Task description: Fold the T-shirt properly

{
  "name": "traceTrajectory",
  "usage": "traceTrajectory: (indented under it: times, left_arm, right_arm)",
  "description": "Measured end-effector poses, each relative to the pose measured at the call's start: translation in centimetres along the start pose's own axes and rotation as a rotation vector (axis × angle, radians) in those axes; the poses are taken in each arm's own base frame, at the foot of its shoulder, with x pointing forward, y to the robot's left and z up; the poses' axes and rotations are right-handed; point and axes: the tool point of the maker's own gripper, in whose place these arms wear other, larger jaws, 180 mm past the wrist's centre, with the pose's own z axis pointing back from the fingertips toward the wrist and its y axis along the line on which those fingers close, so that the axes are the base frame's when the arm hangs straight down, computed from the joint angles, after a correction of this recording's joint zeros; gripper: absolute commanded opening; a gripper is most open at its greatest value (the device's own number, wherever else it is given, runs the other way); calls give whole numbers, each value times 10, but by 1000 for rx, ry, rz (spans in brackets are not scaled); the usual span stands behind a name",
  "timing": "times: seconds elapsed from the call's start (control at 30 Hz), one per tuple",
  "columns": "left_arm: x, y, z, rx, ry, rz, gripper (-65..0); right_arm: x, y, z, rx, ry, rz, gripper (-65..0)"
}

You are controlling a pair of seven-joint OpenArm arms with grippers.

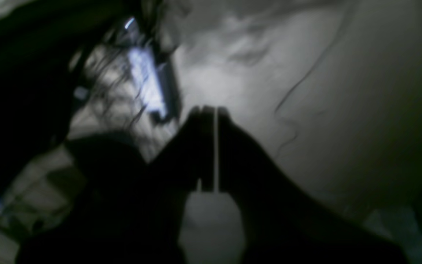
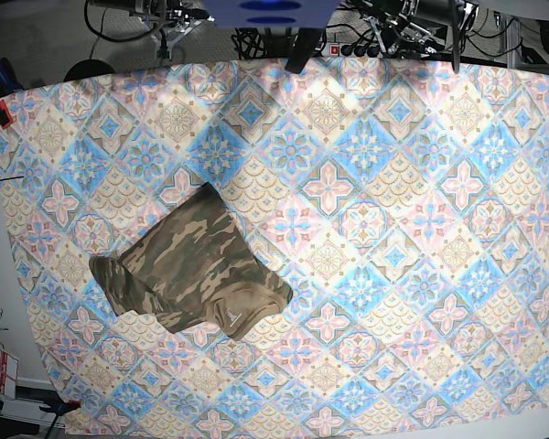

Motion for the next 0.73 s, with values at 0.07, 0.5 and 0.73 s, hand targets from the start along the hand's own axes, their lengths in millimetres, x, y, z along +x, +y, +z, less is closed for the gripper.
traceTrajectory:
  times: [0.07, 0.5, 0.73]
  left_arm:
    - [6, 2, -1, -2, -14, -21, -584]
    - [14, -19, -3, -32, -26, -13, -584]
    - [24, -40, -5, -60, -44, 1, -584]
  right_arm:
    - [1, -1, 0, 1, -1, -1, -635]
    - [8, 23, -2, 35, -3, -3, -635]
    - [-1, 28, -1, 45, 16, -3, -635]
